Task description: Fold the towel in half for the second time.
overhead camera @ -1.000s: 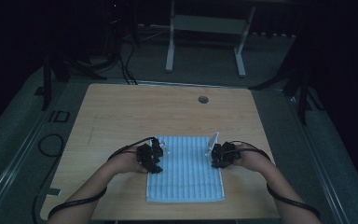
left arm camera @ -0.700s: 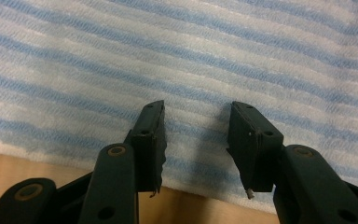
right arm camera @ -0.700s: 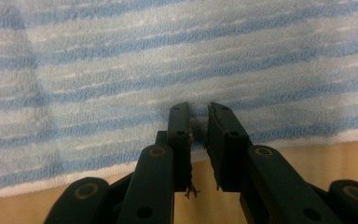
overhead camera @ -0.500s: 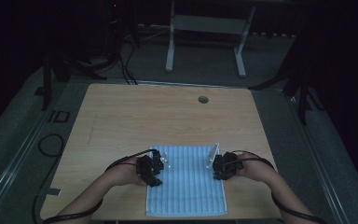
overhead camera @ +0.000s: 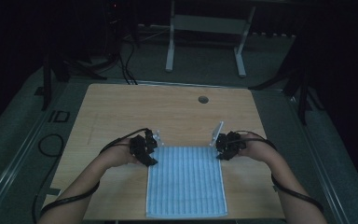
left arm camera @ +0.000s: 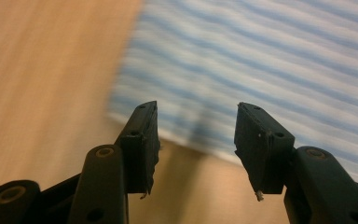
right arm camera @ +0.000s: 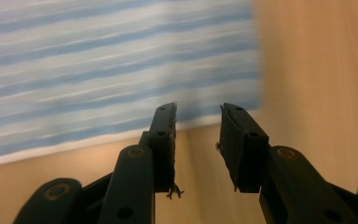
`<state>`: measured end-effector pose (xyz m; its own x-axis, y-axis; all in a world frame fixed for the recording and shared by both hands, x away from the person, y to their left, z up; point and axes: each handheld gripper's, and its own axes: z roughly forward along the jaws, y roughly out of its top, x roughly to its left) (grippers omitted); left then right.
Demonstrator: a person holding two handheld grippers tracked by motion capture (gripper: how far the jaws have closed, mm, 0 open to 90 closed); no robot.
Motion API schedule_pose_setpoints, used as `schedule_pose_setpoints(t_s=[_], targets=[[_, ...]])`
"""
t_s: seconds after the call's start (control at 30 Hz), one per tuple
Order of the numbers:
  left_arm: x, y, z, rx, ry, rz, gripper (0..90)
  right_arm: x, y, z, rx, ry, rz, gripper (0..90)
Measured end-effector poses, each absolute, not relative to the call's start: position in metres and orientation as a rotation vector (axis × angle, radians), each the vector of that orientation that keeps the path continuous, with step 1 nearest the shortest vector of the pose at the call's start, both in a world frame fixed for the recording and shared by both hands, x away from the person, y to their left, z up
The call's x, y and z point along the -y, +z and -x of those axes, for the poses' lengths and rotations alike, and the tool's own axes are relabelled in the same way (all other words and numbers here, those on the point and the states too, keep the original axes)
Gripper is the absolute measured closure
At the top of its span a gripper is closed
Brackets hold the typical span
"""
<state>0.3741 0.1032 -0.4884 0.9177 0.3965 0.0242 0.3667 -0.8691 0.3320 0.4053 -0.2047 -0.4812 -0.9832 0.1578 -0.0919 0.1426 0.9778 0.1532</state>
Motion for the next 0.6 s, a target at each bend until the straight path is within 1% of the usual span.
schedule_pose_setpoints(t_s=[0.07, 0.1, 0.27, 0.5, 0.57, 0.6], targets=[[-0.104, -0.493, -0.391, -0.613, 0.127, -2.752, 50.1, 0.203, -0.485, -0.424, -3.025, 0.186, -0.264, 65.8], [-0.104, -0.493, -0.391, -0.613, 0.127, -2.752, 50.1, 0.202, -0.487, -0.429, -3.021, 0.172, -0.262, 65.8], [-0.101, -0.504, -0.418, -0.67, 0.095, -2.739, 50.1, 0.198, -0.498, -0.447, -3.054, 0.146, -0.305, 64.6], [-0.1, -0.518, -0.428, -0.7, 0.035, -2.768, 50.1, 0.195, -0.513, -0.453, -3.101, 0.086, -0.309, 65.1], [-0.099, -0.521, -0.428, -0.703, 0.027, -2.777, 50.4, 0.193, -0.514, -0.452, -3.114, 0.083, -0.293, 70.5], [-0.099, -0.522, -0.427, -0.694, 0.03, -2.775, 50.4, 0.193, -0.514, -0.452, -3.114, 0.083, -0.293, 70.5]])
